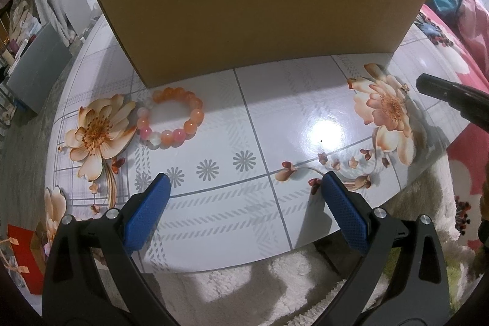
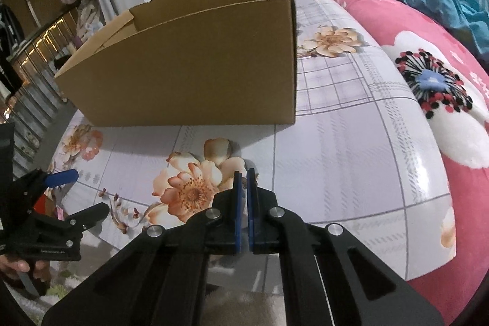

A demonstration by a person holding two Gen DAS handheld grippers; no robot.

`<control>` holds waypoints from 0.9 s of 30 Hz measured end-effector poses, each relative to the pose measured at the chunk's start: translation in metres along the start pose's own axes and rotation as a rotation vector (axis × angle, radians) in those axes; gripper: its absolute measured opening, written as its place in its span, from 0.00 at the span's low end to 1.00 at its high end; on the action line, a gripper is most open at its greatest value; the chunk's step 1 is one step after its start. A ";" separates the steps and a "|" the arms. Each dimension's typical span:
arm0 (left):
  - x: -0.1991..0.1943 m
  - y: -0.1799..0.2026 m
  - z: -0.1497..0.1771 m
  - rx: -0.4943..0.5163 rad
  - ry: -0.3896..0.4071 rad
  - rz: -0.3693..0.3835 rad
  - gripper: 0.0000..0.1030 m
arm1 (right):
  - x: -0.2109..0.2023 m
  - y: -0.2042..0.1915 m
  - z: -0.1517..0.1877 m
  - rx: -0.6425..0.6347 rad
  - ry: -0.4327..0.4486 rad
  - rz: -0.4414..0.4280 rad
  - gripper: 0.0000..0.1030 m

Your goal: Organize jewelry

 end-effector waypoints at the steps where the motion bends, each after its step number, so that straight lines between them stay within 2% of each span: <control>1: 0.000 0.000 0.000 0.000 0.000 0.000 0.93 | -0.001 0.000 0.001 -0.002 0.001 0.004 0.03; 8: 0.001 0.001 0.000 0.001 0.003 0.001 0.93 | 0.006 0.003 -0.001 -0.028 -0.026 0.049 0.04; 15: 0.001 0.001 0.001 0.001 0.004 0.001 0.93 | 0.020 -0.014 -0.006 -0.124 -0.069 0.108 0.04; 24: 0.001 0.001 0.001 0.002 0.006 0.002 0.93 | 0.020 -0.031 -0.005 -0.137 -0.075 0.034 0.05; 27: 0.002 0.001 0.001 0.002 0.007 0.002 0.93 | 0.017 -0.031 -0.006 -0.142 -0.066 0.034 0.17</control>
Point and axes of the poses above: each gripper's, at about its wrist camera, not at the fingertips, and x roughly the way its jaws point, y to its right, z to its underside, the point moved 2 cm from there along x, roughly the way its jaws point, and after that the axes turned 15 degrees about -x, right-handed, at the moved point
